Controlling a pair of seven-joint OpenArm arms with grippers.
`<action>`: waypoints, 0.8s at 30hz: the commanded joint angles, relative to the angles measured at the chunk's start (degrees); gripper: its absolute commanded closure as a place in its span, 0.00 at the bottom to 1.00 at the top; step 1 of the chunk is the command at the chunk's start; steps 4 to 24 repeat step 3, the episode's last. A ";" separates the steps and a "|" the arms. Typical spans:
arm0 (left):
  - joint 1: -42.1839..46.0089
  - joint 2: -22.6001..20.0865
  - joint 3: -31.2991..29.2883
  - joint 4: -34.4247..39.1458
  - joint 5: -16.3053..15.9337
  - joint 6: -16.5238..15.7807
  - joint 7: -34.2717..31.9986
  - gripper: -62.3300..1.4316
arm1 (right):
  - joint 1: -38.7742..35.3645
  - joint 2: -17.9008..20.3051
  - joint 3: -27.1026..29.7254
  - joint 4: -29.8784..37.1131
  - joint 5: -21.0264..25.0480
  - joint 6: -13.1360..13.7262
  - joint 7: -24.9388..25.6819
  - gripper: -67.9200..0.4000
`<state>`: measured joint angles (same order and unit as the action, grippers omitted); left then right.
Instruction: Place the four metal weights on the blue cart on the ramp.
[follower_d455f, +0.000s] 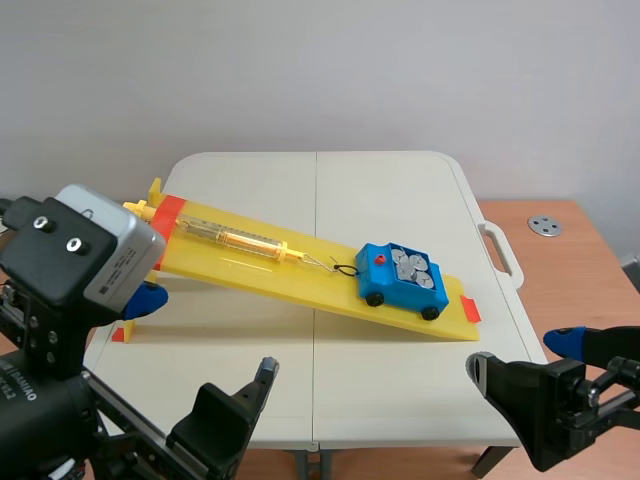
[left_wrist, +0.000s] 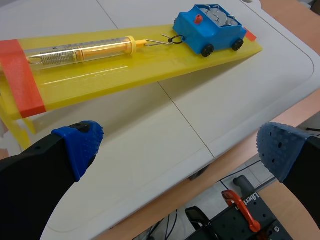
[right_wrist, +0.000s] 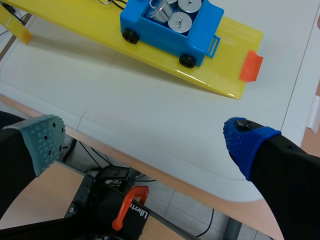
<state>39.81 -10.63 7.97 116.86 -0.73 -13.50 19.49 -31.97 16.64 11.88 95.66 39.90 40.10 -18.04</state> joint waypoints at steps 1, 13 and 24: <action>0.00 -0.07 -0.66 6.10 -3.37 2.47 -7.65 0.00 | 1.66 1.77 2.23 5.18 3.87 2.62 8.37 0.03; 0.00 -0.07 -0.66 6.10 -3.37 2.47 -7.65 0.00 | 1.66 1.77 2.23 5.18 3.87 2.62 8.37 0.03; 0.00 -0.07 -0.66 6.10 -3.37 2.47 -7.65 0.00 | 1.66 1.77 2.23 5.18 3.87 2.62 8.37 0.03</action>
